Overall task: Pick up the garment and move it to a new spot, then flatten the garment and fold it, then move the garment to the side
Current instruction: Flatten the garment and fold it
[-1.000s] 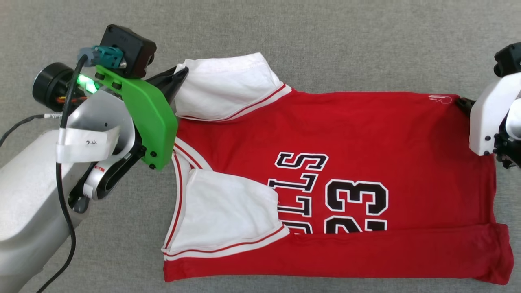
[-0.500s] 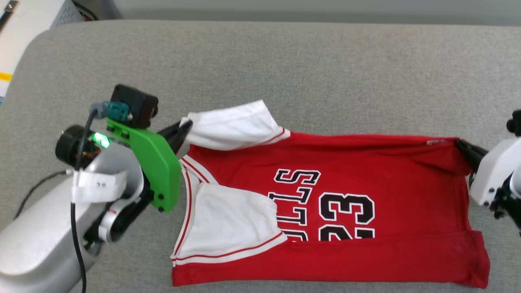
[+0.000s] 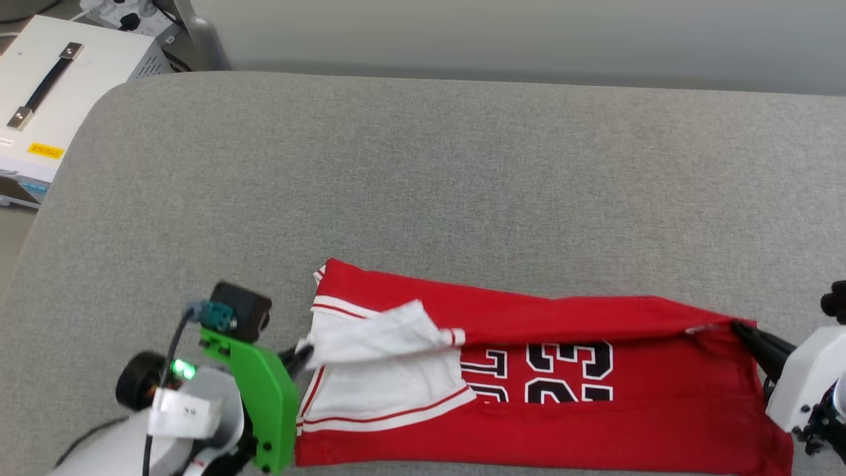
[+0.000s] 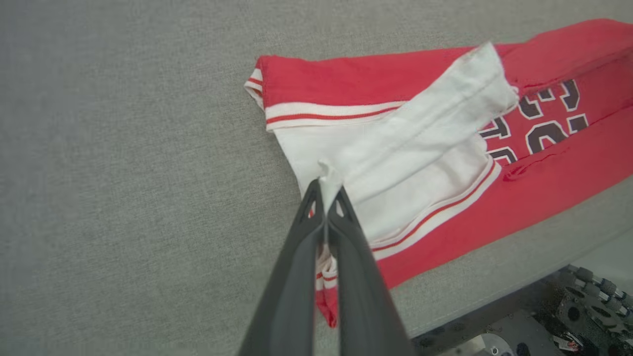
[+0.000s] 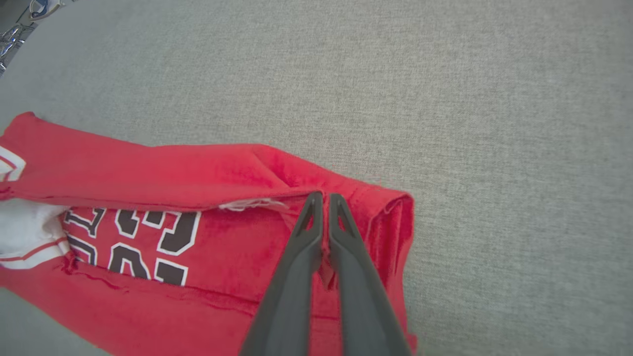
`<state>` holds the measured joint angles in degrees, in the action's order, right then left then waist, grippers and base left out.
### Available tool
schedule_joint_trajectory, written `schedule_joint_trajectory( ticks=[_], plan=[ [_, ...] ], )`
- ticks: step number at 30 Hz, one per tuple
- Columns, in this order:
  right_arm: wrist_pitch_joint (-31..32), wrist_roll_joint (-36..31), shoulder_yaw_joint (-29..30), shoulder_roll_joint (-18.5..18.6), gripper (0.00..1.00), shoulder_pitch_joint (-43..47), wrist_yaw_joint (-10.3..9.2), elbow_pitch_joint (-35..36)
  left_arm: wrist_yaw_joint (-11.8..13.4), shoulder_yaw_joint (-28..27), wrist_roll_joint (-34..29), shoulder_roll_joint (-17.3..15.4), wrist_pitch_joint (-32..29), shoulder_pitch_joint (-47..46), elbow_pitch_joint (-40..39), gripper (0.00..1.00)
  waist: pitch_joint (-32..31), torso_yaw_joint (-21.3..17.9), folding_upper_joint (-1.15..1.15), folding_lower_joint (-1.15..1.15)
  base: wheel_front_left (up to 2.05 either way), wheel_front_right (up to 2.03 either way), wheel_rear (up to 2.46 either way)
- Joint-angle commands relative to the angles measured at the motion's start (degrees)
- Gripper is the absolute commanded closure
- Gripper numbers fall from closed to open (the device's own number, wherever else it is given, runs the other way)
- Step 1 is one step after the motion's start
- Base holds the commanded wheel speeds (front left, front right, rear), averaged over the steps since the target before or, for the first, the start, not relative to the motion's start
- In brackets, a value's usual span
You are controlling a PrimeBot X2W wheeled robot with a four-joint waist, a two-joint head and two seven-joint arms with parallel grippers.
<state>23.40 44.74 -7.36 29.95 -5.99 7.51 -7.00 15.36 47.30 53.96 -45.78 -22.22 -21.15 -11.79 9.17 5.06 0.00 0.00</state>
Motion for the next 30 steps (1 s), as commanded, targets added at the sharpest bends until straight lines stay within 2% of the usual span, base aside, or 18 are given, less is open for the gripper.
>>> schedule_joint_trajectory(
  ticks=[1,10,23,24,25,30],
  plan=[
    [0.51,0.63,-0.5,0.63,1.0,1.43,-0.02,0.81,0.09,0.54,0.77,-0.51,0.28,1.74,0.26,1.0,-0.17,-0.01,0.0,0.0,0.0,0.0,0.0],
    [2.7,-0.09,-5.15,5.92,1.0,5.15,-0.02,3.86,-1.15,2.84,0.93,0.42,0.75,4.33,3.97,1.0,-0.37,-0.1,0.0,0.0,0.0,0.0,0.0],
    [3.21,-1.04,-10.11,9.62,1.0,5.95,-0.02,1.97,-4.44,6.06,-0.38,3.65,1.05,3.81,9.69,1.0,-0.18,-0.3,0.0,0.0,0.0,0.0,0.0],
    [3.27,-0.79,-10.33,9.69,1.0,6.04,-0.02,1.48,-4.59,6.37,-0.53,3.77,0.89,3.8,10.14,0.66,-0.2,-0.33,0.0,0.0,0.0,0.0,0.0],
    [3.2,-0.41,-10.38,9.61,0.0,6.09,-0.02,0.96,-4.34,6.55,-0.56,3.93,0.67,3.89,10.65,0.0,-0.23,-0.36,0.0,0.0,0.0,0.0,0.0],
    [2.36,1.71,-10.86,9.33,0.0,5.75,-0.02,0.6,-4.15,6.23,-0.05,5.44,1.7,3.91,10.69,0.0,-0.42,-0.41,0.0,0.0,0.0,0.0,0.0]
  ],
)
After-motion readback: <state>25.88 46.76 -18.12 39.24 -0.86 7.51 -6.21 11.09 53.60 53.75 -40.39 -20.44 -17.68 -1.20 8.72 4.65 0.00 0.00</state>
